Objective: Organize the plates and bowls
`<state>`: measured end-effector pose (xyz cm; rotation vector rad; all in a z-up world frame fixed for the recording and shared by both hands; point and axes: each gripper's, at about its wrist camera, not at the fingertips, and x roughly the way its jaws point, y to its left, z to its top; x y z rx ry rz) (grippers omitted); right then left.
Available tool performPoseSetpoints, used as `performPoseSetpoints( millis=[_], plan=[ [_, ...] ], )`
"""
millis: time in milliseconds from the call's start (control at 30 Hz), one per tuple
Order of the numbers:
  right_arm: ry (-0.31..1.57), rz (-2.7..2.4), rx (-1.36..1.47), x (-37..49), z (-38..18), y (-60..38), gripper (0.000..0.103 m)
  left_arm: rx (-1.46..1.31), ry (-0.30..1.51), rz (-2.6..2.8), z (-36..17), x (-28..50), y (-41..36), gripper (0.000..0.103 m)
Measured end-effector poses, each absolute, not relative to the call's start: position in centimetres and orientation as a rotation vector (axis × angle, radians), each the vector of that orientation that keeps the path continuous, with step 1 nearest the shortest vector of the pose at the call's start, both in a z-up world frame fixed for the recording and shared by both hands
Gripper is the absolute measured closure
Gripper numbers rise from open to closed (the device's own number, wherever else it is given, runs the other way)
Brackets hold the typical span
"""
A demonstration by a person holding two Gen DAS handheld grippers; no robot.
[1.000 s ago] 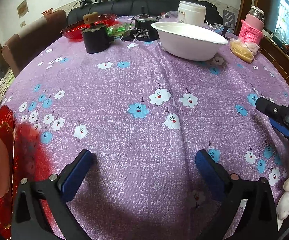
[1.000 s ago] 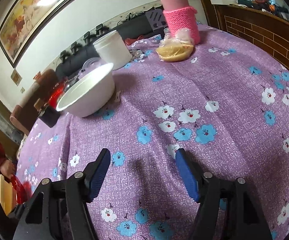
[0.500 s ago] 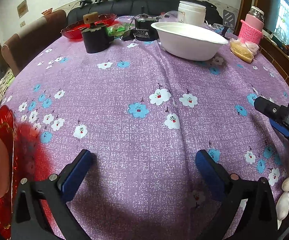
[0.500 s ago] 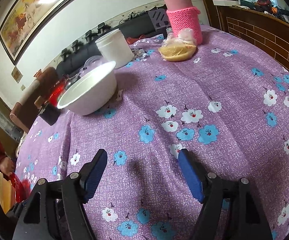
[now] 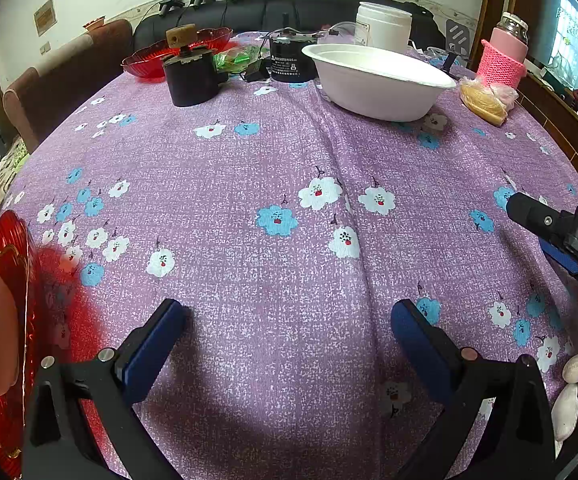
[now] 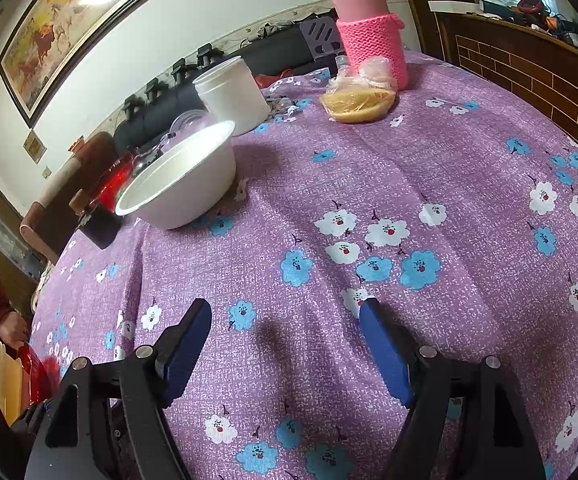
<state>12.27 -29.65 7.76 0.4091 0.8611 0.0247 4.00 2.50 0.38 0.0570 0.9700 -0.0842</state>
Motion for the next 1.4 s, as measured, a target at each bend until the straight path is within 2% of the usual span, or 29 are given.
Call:
performPoseSetpoints(
  millis=[233, 333, 467, 667, 1033, 1400],
  plan=[
    [0.842, -0.003, 0.411, 12.0, 8.1, -29.7, 0.023, 0.056, 0.968, -0.088, 0.4, 4.1, 2.5, 0.0],
    [0.709, -0.006, 0.377, 10.0, 10.5, -28.7, 0.023, 0.056, 0.968, -0.088, 0.3, 4.0, 2.5, 0.0],
    [0.625, 0.068, 0.245, 8.4, 12.8, -25.0, 0.023, 0.055, 0.967, -0.089, 0.3, 3.9, 2.5, 0.0],
    [0.685, 0.057, 0.192, 8.9, 11.1, -24.0, 0.023, 0.055, 0.968, -0.09, 0.3, 3.9, 2.5, 0.0],
    [0.808, 0.033, 0.397, 10.8, 8.4, -27.4, 0.023, 0.063, 0.971, -0.097, 0.3, 3.8, 2.4, 0.0],
    [0.828, 0.014, 0.479, 11.1, 7.8, -28.8, 0.023, 0.02, 0.978, -0.138, 0.8, 2.8, 3.0, 0.002]
  ],
)
